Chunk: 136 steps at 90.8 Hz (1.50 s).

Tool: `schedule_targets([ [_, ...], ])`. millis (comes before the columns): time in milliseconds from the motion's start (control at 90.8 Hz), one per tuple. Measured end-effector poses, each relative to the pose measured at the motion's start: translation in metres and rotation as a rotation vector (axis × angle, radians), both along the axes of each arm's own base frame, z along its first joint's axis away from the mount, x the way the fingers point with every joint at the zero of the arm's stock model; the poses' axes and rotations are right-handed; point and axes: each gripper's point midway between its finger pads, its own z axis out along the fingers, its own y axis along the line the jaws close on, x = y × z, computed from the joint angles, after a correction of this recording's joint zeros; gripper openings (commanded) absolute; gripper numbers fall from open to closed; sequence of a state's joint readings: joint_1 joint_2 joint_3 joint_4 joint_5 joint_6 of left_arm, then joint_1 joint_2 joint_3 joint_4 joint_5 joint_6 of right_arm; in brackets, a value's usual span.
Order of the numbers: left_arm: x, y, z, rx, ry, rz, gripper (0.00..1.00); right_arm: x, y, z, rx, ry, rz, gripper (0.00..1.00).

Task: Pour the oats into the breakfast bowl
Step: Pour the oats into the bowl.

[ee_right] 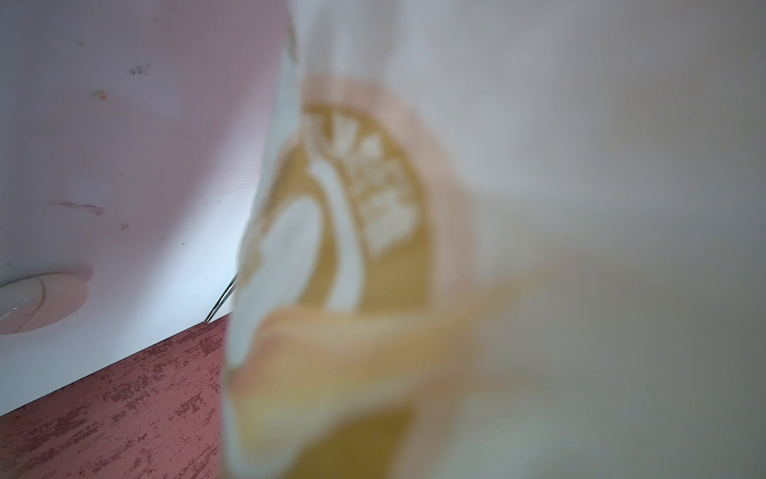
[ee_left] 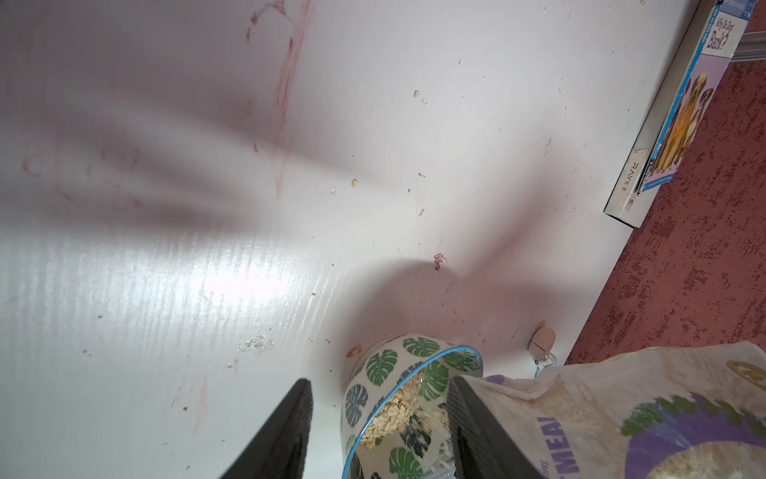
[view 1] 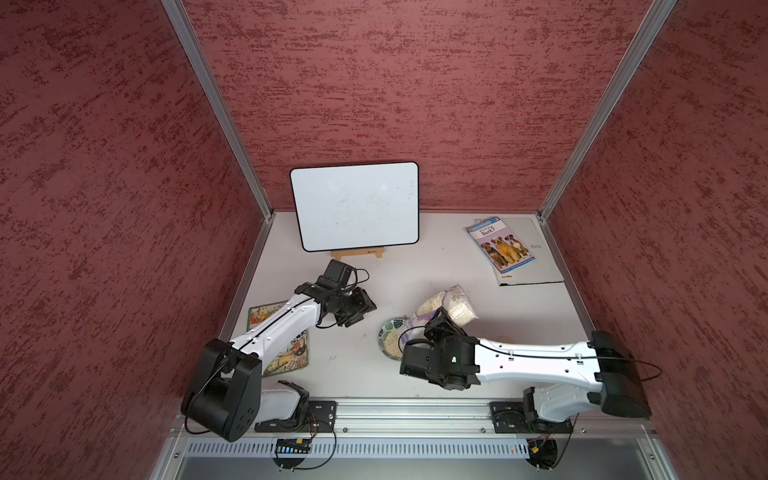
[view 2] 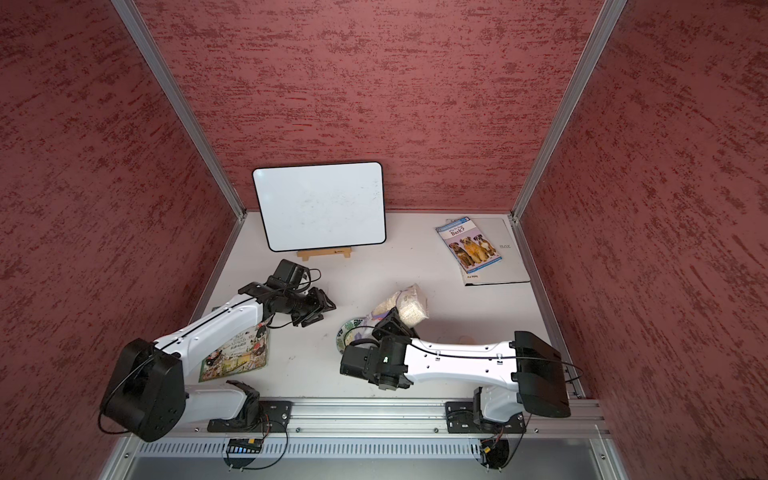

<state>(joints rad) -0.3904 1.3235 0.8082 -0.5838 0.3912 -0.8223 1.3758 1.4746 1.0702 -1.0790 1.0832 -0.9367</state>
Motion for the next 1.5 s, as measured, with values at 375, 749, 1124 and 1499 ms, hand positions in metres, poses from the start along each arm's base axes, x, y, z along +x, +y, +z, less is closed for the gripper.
schedule_targets([
  [375, -0.002, -0.003, 0.000, 0.001, 0.005, 0.002, 0.55, -0.001, 0.000, 0.005, 0.014, 0.002, 0.015, 0.20],
  [749, -0.004, -0.005, 0.000, 0.001, 0.006, -0.004, 0.55, -0.002, -0.005, 0.007, 0.014, 0.003, 0.014, 0.20],
  [1124, -0.004, -0.005, 0.000, 0.004, 0.007, -0.006, 0.55, -0.002, -0.006, 0.002, 0.000, 0.028, 0.016, 0.19],
  [1499, -0.004, -0.006, 0.000, 0.005, 0.007, -0.009, 0.55, -0.003, 0.003, -0.002, 0.021, 0.047, 0.022, 0.22],
])
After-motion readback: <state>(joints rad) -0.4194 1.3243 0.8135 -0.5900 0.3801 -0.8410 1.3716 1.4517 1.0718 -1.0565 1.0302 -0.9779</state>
